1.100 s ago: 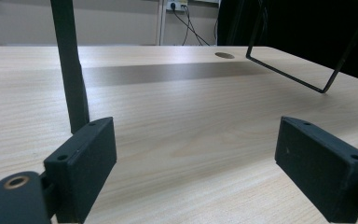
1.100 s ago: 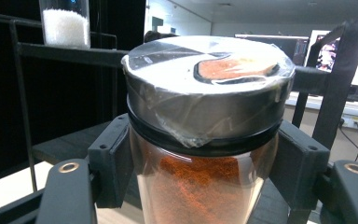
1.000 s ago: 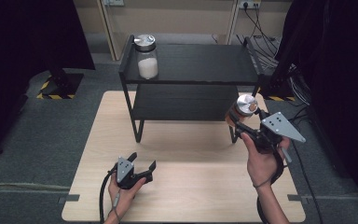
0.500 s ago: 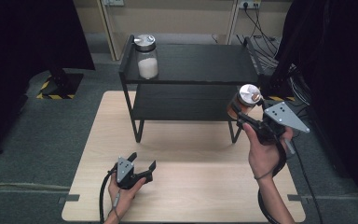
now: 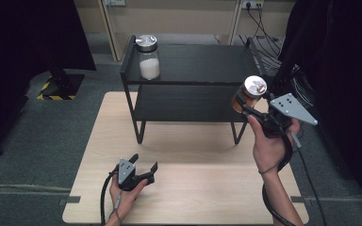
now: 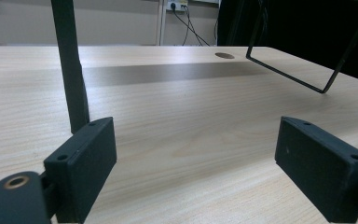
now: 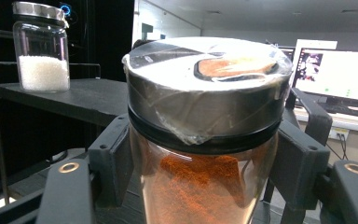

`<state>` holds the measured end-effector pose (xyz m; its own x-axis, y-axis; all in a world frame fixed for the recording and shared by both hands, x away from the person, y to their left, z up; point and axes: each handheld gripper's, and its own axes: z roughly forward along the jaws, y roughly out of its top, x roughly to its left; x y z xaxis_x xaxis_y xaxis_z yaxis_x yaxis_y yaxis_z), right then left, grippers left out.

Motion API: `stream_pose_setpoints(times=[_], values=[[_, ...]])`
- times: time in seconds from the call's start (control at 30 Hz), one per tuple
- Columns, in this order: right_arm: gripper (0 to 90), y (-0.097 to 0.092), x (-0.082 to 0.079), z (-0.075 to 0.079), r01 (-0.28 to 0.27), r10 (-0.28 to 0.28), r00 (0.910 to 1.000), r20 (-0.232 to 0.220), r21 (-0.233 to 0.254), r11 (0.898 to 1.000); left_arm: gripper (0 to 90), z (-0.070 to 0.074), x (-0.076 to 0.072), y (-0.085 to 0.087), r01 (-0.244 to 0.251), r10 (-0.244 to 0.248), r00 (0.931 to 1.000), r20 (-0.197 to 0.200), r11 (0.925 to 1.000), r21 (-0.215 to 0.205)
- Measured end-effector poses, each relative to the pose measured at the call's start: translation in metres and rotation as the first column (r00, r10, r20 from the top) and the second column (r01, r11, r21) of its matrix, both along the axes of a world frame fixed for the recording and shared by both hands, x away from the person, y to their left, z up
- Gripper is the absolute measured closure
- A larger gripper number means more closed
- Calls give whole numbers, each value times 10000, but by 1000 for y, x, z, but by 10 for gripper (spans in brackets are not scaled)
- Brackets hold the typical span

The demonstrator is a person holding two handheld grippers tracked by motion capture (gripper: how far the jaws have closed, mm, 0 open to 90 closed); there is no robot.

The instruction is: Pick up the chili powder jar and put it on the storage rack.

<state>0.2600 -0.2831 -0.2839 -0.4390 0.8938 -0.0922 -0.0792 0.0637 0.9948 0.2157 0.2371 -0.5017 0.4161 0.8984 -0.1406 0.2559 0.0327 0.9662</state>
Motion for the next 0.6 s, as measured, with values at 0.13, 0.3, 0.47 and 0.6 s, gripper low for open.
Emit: stream_pose_setpoints(times=[0.13,0.3,0.47,0.6], values=[[318,1,1,5,37,-36,10000,18,-30,10000,121,0,0,0,-4,4,10000,-3,10000,33],[318,2,6,12,61,-62,10000,-44,-106,9999,121,0,0,0,-14,14,10000,-1,10000,5],[318,2,11,17,39,-40,10000,-75,-93,9999,121,0,0,0,-6,6,10000,-8,10000,14],[318,4,14,21,75,-76,9999,-106,-75,9999,121,0,0,0,-5,5,10000,-16,10000,1]])
